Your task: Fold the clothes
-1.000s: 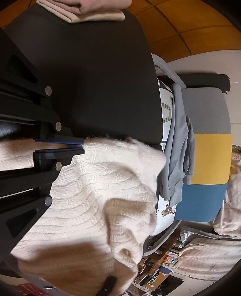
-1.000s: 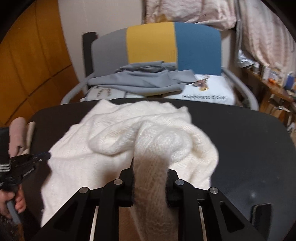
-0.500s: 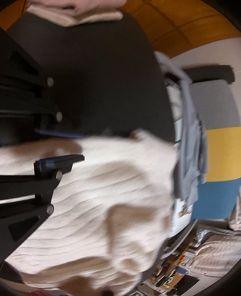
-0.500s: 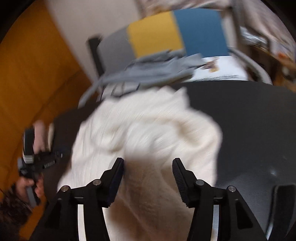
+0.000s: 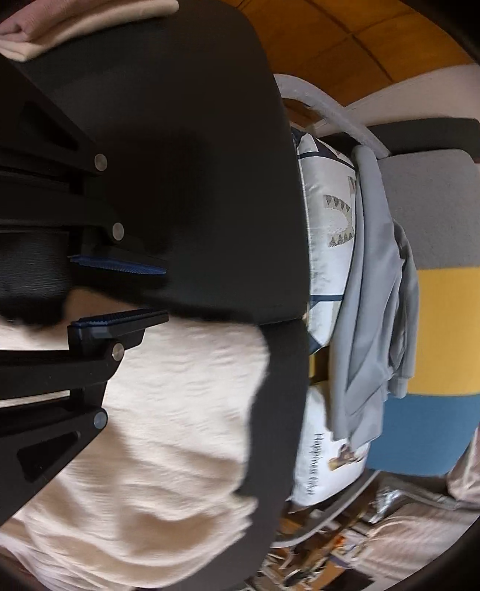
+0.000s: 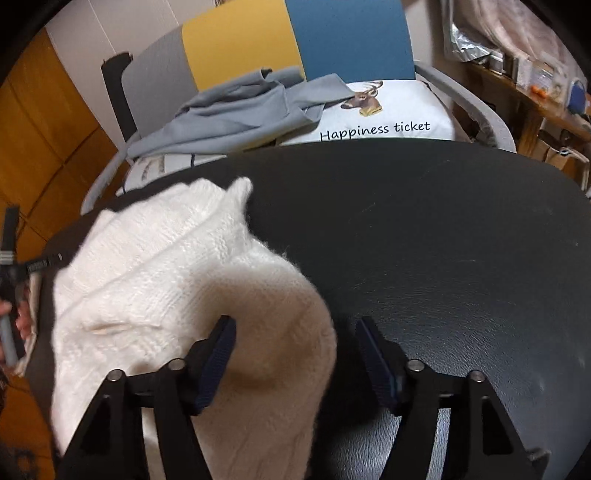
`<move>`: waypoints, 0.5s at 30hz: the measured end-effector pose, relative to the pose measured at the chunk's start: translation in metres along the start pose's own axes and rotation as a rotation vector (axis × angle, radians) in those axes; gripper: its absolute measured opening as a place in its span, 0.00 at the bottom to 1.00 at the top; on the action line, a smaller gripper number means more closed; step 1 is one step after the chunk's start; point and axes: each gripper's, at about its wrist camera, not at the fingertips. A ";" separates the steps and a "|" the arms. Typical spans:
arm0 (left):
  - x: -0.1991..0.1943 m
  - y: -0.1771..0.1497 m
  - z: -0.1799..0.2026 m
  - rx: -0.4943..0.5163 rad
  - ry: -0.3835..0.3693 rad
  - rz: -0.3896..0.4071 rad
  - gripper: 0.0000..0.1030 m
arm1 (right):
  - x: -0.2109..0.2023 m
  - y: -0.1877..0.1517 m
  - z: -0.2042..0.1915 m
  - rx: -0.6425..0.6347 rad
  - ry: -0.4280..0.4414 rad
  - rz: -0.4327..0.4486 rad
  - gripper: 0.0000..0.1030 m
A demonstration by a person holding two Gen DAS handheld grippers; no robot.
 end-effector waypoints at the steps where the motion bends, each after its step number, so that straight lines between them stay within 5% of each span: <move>1: 0.005 0.004 0.000 0.004 0.007 -0.006 0.18 | 0.003 0.000 0.001 0.004 0.006 -0.003 0.69; 7: 0.023 0.007 0.012 0.034 -0.056 -0.051 0.19 | 0.022 -0.006 0.007 0.036 0.032 -0.050 0.69; 15: 0.012 0.012 0.009 0.017 -0.172 0.030 0.19 | 0.018 -0.007 0.010 0.057 0.034 -0.040 0.71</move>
Point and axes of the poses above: each gripper's, at about its wrist camera, not at the fingertips, and x roughly the way its jaws point, z to its right, y to its top, and after that the axes turned 11 degrees about y, right-handed
